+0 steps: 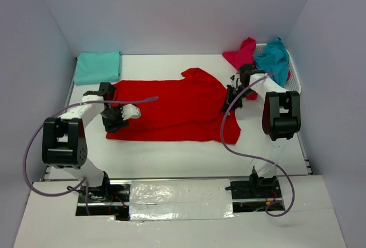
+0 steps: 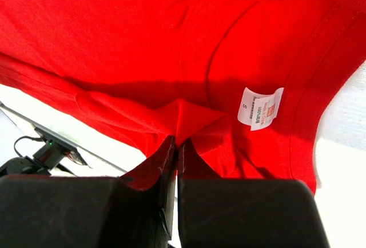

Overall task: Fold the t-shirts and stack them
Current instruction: Fold the flattened tshirt in 1/3 of the way

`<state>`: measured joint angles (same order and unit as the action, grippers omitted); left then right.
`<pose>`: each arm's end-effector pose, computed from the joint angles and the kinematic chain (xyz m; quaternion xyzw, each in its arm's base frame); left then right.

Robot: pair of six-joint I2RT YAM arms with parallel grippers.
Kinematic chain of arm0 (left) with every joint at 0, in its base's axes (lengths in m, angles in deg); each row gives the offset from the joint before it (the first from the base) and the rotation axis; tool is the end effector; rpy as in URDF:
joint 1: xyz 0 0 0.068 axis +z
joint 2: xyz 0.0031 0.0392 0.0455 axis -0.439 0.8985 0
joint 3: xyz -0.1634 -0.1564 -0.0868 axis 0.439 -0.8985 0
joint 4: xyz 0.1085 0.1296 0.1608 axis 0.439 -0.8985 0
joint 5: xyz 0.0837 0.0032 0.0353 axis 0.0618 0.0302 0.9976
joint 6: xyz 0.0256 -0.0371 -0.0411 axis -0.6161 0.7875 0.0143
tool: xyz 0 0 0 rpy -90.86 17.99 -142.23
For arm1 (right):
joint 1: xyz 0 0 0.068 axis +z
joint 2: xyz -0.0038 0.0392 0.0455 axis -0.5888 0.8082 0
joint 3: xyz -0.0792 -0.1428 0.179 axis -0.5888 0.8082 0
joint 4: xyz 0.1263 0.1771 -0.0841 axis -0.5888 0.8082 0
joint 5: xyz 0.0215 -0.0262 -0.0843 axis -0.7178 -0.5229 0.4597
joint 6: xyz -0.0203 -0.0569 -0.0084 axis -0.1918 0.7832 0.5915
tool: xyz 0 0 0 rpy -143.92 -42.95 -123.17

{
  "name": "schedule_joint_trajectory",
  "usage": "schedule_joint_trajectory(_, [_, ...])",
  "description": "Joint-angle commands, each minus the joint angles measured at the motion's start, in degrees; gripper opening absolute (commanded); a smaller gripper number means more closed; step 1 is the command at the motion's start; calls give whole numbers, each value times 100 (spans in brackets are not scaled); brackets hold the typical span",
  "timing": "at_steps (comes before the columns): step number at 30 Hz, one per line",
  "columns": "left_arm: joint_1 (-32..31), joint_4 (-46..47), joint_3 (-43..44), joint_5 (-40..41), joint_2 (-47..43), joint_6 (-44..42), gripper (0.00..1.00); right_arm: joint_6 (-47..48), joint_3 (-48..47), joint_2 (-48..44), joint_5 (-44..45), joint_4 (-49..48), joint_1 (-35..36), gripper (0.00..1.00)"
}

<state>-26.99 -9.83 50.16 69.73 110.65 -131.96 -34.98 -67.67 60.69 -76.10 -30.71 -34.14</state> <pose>0.2628 -0.0109 0.1759 0.5374 0.8291 0.0104 0.1536 0.3382 0.0328 0.1594 0.0638 0.9648 0.2487 0.0575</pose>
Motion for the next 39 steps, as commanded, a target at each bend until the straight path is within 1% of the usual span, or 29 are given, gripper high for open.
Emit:
schedule_joint_trajectory(1, [139, 283, 100, 446, 340, -352, 63, 107, -103, -149, -18, -113, -44, 2])
schedule_joint_trajectory(3, [130, 405, 153, 473, 489, -264, 63, 98, -42, -193, -53, -149, -53, 1])
schedule_joint_trajectory(4, [-26, 380, 197, 474, 542, -229, 62, 98, -24, -201, -62, -175, -53, 1])
schedule_joint_trajectory(7, [-98, 327, 145, 500, 648, -167, 62, 89, 37, -219, -36, -210, -53, 1])
schedule_joint_trajectory(11, [-98, 757, -110, 798, 657, -97, 59, 89, 55, -219, -123, -245, -53, 0])
schedule_joint_trajectory(14, [-98, 854, -128, 1009, 648, -26, 47, 98, 64, -237, -115, -254, -62, 0])
schedule_joint_trajectory(15, [-98, 872, -111, 1010, 648, 9, 37, 107, 64, -228, -115, -254, -62, 0])
schedule_joint_trajectory(16, [-98, 863, -102, 1018, 648, 44, 31, 115, 73, -219, -97, -254, -62, 0])
schedule_joint_trajectory(17, [-98, 846, -84, 1045, 657, 62, 12, 124, 73, -193, -97, -246, -62, 0])
schedule_joint_trajectory(18, [-98, 819, 3, 1054, 665, 158, 4, 124, 64, -193, -88, -211, -62, 0])
schedule_joint_trajectory(19, [-98, 723, 65, 1054, 674, 211, 2, 133, 38, -193, -80, -202, -62, 0])
schedule_joint_trajectory(22, [-72, 486, 363, 1001, 727, 378, 1, 124, -41, -228, -71, -193, -123, 0])
schedule_joint_trajectory(25, [-19, 231, 776, 756, 954, 597, 3, 10, -181, -254, -71, -254, -149, 0])
schedule_joint_trajectory(26, [-2, 117, 890, 694, 1034, 659, 1, -7, -217, -246, -53, -272, -149, 0])
schedule_joint_trajectory(27, [7, 99, 1057, 650, 1113, 816, 0, -34, -313, -176, -71, -272, -149, 0])
schedule_joint_trajectory(32, [25, 248, 1392, 728, 1561, 1353, 0, -34, -516, 97, -106, -219, -149, 0])
schedule_joint_trajectory(34, [16, 327, 1427, 798, 1719, 1476, 4, -51, -542, 158, -71, -254, -149, 0])
schedule_joint_trajectory(35, [16, 344, 1436, 799, 1764, 1564, 7, -60, -568, 194, -53, -263, -149, 2])
schedule_joint_trajectory(36, [25, 405, 1436, 834, 1799, 1608, 10, -60, -638, 211, -18, -263, -149, 8])
schedule_joint_trajectory(37, [16, 467, 1436, 1060, 1878, 1704, 12, -86, -691, 281, 8, -263, -149, 17])
schedule_joint_trajectory(38, [16, 529, 1454, 1149, 1931, 1905, 18, -104, -744, 317, 34, -263, -149, 21])
schedule_joint_trajectory(39, [25, 668, 1541, 1255, 1983, 2064, 24, -130, -866, 352, 113, -263, -149, 27])
